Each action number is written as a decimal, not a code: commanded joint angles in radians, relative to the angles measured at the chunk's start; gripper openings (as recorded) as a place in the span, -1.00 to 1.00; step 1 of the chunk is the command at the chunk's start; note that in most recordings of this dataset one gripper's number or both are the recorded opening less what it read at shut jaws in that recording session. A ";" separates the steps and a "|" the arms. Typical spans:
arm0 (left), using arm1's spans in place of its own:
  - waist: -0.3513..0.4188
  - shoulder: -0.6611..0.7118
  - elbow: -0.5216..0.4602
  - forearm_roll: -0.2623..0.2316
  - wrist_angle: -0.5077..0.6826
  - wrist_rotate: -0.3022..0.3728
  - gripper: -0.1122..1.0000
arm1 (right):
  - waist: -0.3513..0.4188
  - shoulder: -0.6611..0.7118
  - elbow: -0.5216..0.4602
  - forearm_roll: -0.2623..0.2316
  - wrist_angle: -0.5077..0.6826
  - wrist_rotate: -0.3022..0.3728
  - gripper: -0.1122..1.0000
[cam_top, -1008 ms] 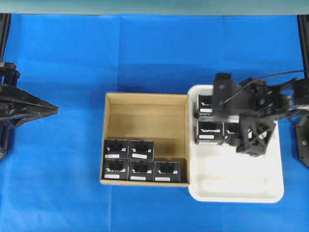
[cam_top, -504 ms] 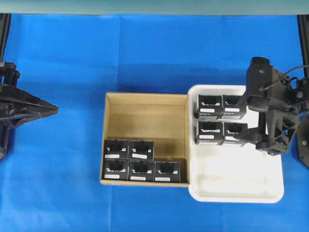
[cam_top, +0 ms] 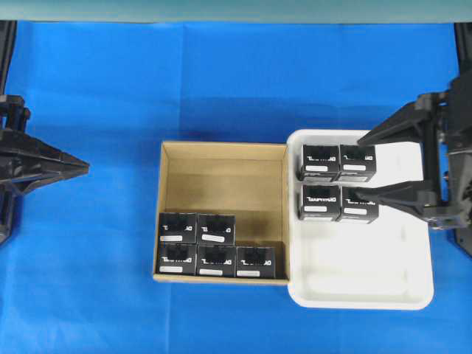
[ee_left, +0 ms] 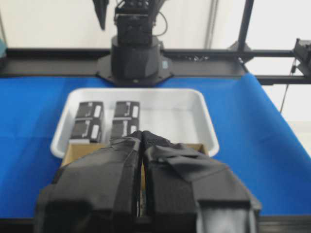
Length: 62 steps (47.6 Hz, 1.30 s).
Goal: Pick the box from inside the cardboard box.
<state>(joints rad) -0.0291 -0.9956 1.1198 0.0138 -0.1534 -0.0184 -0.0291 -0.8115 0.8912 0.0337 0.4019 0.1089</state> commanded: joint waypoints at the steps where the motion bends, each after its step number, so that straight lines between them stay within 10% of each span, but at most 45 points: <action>1: 0.000 0.006 -0.031 0.003 -0.005 0.000 -0.79 | 0.017 -0.026 0.009 0.002 -0.054 -0.006 0.98; 62: 0.000 0.003 -0.031 0.003 0.025 0.002 -0.79 | 0.052 -0.066 0.075 0.002 -0.110 0.002 0.98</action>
<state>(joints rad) -0.0291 -0.9956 1.1198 0.0138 -0.1365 -0.0184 0.0215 -0.8790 0.9741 0.0337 0.2976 0.1089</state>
